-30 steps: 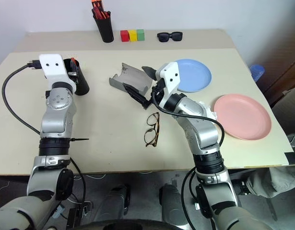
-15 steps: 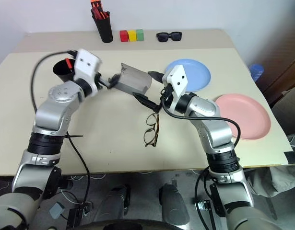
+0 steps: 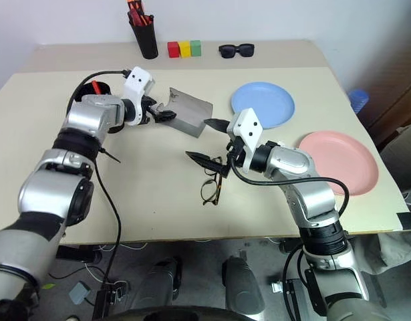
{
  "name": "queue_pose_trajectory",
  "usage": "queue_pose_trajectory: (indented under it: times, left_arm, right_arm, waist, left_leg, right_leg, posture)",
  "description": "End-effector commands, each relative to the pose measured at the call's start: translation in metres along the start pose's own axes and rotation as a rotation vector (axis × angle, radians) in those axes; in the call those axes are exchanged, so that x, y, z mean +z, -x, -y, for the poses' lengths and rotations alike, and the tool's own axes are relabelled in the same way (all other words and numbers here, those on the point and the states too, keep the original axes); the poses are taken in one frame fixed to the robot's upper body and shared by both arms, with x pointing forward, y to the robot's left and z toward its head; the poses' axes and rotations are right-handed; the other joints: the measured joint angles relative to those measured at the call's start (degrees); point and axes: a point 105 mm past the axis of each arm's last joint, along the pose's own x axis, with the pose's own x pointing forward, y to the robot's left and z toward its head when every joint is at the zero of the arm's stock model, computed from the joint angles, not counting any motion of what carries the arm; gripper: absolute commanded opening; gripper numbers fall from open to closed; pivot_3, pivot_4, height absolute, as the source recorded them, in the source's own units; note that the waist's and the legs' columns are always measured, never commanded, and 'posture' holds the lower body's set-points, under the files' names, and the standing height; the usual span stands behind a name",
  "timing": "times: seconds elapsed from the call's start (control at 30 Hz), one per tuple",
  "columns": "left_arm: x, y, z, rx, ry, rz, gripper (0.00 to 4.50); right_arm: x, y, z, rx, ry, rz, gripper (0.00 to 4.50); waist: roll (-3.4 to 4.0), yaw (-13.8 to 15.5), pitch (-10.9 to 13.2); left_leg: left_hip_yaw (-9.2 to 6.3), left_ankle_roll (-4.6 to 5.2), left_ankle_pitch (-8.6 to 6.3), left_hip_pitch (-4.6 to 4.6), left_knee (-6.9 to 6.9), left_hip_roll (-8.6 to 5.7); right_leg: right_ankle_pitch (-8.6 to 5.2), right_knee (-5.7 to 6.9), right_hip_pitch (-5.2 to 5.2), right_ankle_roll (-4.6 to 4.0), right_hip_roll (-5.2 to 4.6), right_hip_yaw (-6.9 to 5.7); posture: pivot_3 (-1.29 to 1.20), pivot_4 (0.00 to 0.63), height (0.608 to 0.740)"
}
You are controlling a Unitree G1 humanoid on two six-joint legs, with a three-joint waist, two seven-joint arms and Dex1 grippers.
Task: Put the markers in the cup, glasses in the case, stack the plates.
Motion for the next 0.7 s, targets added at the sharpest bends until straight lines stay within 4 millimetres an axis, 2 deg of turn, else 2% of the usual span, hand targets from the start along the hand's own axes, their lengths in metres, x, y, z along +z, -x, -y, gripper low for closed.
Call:
queue_pose_trajectory:
  times: [0.03,0.13,0.23,0.33,0.53,0.57,0.7]
  left_arm:
    - [0.006,-0.001,0.004,-0.053,-0.104,-0.037,4.43]
    - [-0.003,-0.001,0.007,-0.099,-0.161,-0.104,4.43]
    - [-0.013,0.001,0.008,-0.130,-0.206,-0.166,4.43]
    - [-0.021,0.001,0.003,-0.106,-0.249,-0.214,3.57]
    - [-0.023,-0.002,0.003,-0.087,-0.253,-0.208,0.41]
    - [-0.021,-0.003,0.007,-0.104,-0.266,-0.187,0.03]
    - [-0.014,-0.006,0.015,-0.156,-0.299,-0.118,0.03]
  right_arm:
    - [0.012,0.008,-0.012,0.041,0.018,0.013,4.50]
    - [0.007,0.017,-0.022,0.080,0.007,-0.028,4.50]
    - [0.005,0.022,-0.023,0.071,0.007,-0.048,4.50]
    - [0.004,0.024,-0.023,0.056,0.008,-0.055,4.50]
    - [0.005,0.024,-0.025,0.045,0.007,-0.056,4.50]
    - [0.005,0.024,-0.025,0.044,0.007,-0.057,4.50]
    - [0.004,0.024,-0.025,0.044,0.010,-0.060,4.50]
  waist:
    - [0.00,0.0,0.0]
    - [-0.01,0.0,0.0]
    - [-0.01,0.0,0.0]
    - [-0.01,0.0,0.0]
    - [-0.04,0.0,0.0]
    - [-0.04,0.0,0.0]
    - [-0.03,0.0,0.0]
  left_leg:
    - [0.00,0.00,0.00,-0.01,-0.01,0.00]
    - [0.00,0.02,-0.01,-0.03,-0.01,-0.01]
    - [0.00,0.02,-0.01,-0.02,0.01,0.00]
    - [0.00,0.02,-0.01,-0.02,0.02,-0.01]
    - [-0.01,0.03,-0.02,-0.03,0.02,0.00]
    - [-0.01,0.03,-0.02,-0.03,0.02,-0.01]
    - [-0.01,0.03,-0.02,-0.02,0.02,0.00]
  right_leg:
    - [0.00,-0.01,0.00,0.01,0.00,0.00]
    - [-0.02,-0.01,0.00,0.04,-0.01,0.01]
    - [-0.03,0.02,0.00,0.04,0.00,0.00]
    - [-0.03,0.03,0.01,0.04,0.00,0.01]
    - [-0.03,0.03,0.00,0.05,0.00,0.01]
    - [-0.03,0.03,0.00,0.05,-0.01,0.01]
    - [-0.03,0.03,0.01,0.05,-0.01,0.00]
  posture:
    - [0.00,0.150,0.740]
    - [0.00,0.150,0.740]
    - [0.00,0.150,0.740]
    - [0.00,0.150,0.740]
    - [0.00,0.150,0.740]
    - [0.00,0.150,0.740]
    - [0.00,0.150,0.740]
